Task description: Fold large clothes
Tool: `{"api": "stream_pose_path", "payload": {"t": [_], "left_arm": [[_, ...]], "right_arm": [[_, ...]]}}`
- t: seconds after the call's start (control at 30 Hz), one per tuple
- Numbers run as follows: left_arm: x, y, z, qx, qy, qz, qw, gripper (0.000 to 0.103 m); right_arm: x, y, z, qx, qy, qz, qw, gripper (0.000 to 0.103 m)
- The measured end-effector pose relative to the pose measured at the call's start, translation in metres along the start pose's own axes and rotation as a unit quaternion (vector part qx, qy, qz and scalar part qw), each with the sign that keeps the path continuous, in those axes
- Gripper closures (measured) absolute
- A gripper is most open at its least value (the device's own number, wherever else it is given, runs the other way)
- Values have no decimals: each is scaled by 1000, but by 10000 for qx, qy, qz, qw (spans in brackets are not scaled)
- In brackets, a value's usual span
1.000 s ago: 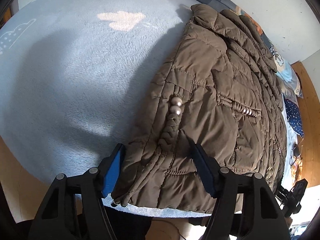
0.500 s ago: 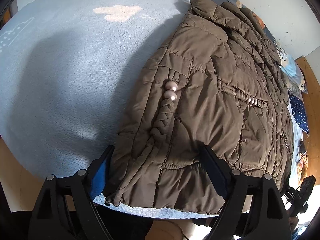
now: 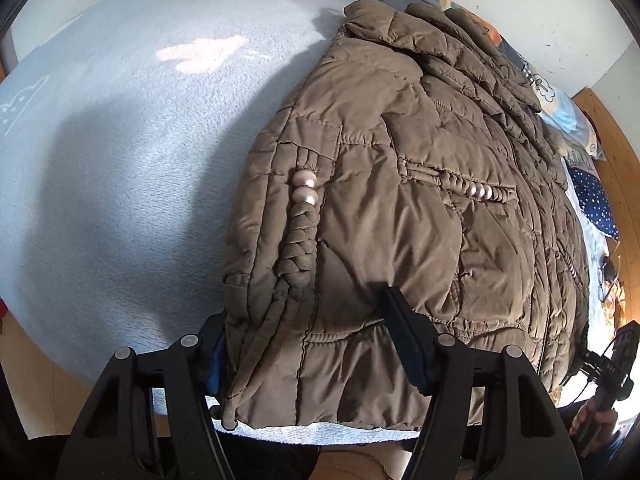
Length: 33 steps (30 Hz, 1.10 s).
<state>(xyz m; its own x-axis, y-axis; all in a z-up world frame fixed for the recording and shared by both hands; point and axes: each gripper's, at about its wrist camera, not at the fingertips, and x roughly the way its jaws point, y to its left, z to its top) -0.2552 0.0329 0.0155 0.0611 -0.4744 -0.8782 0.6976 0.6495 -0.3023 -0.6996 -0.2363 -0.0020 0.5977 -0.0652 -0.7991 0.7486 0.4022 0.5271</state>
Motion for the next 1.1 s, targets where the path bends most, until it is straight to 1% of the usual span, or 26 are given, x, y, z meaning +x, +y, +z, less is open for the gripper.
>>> {"api": "stream_pose_path", "payload": {"t": [0.03, 0.1, 0.13, 0.17, 0.2, 0.23, 0.27, 0.3, 0.37, 0.43, 0.47, 0.53, 0.6, 0.63, 0.67, 0.73, 0.8, 0.87, 0.93, 0.97, 1.0, 1.07, 1.1], "left_arm": [[1, 1, 1, -17, 15, -8, 10000, 36], [5, 2, 2, -58, 51, 2, 10000, 31], [7, 2, 3, -60, 80, -1, 10000, 29], [7, 1, 2, -53, 83, 7, 10000, 29], [6, 0, 2, -28, 65, 2, 10000, 29], [5, -2, 1, 24, 40, -15, 10000, 31], [3, -3, 1, 66, 6, -44, 10000, 37], [0, -5, 0, 118, -46, -61, 9999, 41], [-4, -8, -1, 212, -140, -73, 9997, 55], [-10, -11, -2, 311, -234, -116, 9992, 62], [-12, -12, -3, 357, -250, -140, 9990, 65], [-15, -19, -6, 521, -229, -252, 9981, 67], [-15, -28, -10, 782, -190, -258, 9964, 67], [-15, -33, -13, 917, -188, -171, 9955, 67], [-14, -34, -13, 973, -198, -88, 9950, 67], [-10, -26, -9, 862, -131, -114, 9961, 66], [-6, -16, -3, 604, -56, -141, 9981, 60], [-4, -7, 1, 418, -31, -50, 9991, 48], [-6, -3, -1, 353, -48, 2, 9994, 43], [-7, -1, -1, 288, -39, -1, 9996, 39], [-7, -1, -2, 228, -45, -22, 9997, 38], [-7, 2, -2, 72, -19, -136, 9999, 36], [-7, 3, -2, -21, -9, -196, 9998, 36]], "right_arm": [[0, -1, 0, -1, 1, -7, 10000, 52], [1, 0, 1, -10, 29, -15, 10000, 52], [0, 1, 1, -39, 32, -35, 10000, 55], [-1, 2, 1, -84, 3, -41, 10000, 58], [-2, 4, 1, -170, -26, -71, 9998, 67], [-4, 7, 0, -239, -58, -80, 9997, 76], [-7, 10, 0, -307, -116, -75, 9994, 79], [-10, 11, 0, -355, -162, -87, 9992, 83], [-16, 13, 0, -374, -275, -73, 9989, 85], [-24, 11, -1, -295, -430, -58, 9986, 87], [-28, 9, -1, -246, -507, -25, 9984, 87], [-38, 5, -1, -196, -715, -115, 9972, 88], [-48, 4, 0, -212, -947, -392, 9945, 88], [-51, 2, 0, -198, -1015, -488, 9934, 88], [-51, -1, 1, -131, -1030, -497, 9934, 88], [-49, -3, 1, -49, -977, -432, 9943, 88], [-48, -4, 3, -77, -910, -435, 9949, 87], [-47, -7, 5, 18, -849, -299, 9959, 85], [-45, -11, 6, 171, -778, -187, 9966, 78], [-45, -14, 6, 258, -743, -107, 9968, 78], [-45, -15, 5, 314, -734, -74, 9968, 76], [-43, -17, 4, 394, -686, -35, 9969, 64], [-42, -17, 4, 418, -658, 20, 9970, 56]]}}
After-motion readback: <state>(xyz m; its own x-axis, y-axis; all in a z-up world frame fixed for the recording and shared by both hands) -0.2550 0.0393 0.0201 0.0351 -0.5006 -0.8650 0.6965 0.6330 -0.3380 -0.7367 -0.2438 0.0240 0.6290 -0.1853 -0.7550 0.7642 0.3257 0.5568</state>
